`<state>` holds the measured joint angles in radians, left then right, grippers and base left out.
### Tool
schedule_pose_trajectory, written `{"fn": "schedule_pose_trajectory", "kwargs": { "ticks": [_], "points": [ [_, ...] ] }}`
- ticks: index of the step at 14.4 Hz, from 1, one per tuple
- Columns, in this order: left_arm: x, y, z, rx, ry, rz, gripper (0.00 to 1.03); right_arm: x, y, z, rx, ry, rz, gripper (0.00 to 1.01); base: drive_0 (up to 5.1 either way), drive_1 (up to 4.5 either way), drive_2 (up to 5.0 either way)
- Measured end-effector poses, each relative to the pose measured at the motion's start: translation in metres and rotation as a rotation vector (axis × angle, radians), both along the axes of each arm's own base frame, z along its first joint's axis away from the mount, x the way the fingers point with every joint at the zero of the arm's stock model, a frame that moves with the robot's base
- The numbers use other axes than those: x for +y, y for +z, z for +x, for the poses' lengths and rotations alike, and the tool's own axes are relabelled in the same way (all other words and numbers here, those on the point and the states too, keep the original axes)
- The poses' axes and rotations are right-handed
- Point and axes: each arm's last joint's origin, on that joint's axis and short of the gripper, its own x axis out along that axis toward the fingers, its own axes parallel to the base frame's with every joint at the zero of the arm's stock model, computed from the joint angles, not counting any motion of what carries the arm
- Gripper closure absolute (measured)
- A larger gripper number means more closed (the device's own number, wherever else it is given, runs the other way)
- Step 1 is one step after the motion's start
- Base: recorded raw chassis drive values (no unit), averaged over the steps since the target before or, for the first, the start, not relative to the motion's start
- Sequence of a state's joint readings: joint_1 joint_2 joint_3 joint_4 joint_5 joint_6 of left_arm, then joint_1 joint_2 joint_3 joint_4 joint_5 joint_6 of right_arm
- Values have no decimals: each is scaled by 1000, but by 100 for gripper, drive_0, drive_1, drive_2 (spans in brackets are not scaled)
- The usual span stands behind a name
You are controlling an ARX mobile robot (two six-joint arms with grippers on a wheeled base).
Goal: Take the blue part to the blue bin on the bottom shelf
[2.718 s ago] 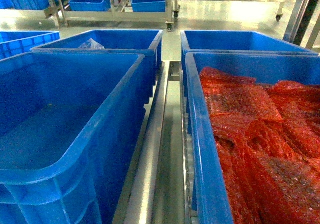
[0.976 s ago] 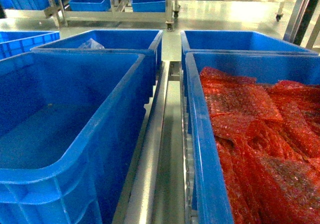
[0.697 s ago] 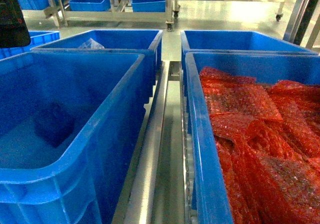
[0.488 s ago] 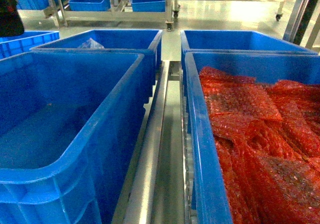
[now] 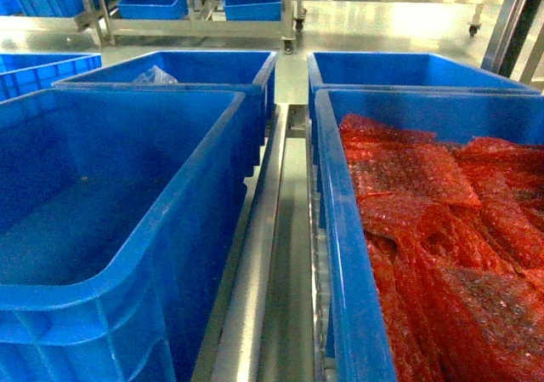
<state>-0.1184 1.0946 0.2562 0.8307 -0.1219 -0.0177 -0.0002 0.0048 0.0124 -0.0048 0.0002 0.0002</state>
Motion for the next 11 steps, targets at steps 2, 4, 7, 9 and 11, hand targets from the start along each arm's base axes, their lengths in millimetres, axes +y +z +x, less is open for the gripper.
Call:
{"fn": "schedule_pose_trajectory", "kwargs": {
  "ticks": [2, 4, 7, 9, 11],
  "points": [
    [6, -8, -17, 2, -2, 1, 101, 0, 0, 0, 0, 0, 0, 3, 0, 0, 0],
    [14, -14, -32, 5, -18, 1, 101, 0, 0, 0, 0, 0, 0, 3, 0, 0, 0],
    [20, -20, -49, 4, -5, 1, 101, 0, 0, 0, 0, 0, 0, 3, 0, 0, 0],
    [20, -27, -59, -21, -4, 2, 101, 0, 0, 0, 0, 0, 0, 3, 0, 0, 0],
    [21, -28, -68, -9, -3, 2, 101, 0, 0, 0, 0, 0, 0, 3, 0, 0, 0]
  ]
}}
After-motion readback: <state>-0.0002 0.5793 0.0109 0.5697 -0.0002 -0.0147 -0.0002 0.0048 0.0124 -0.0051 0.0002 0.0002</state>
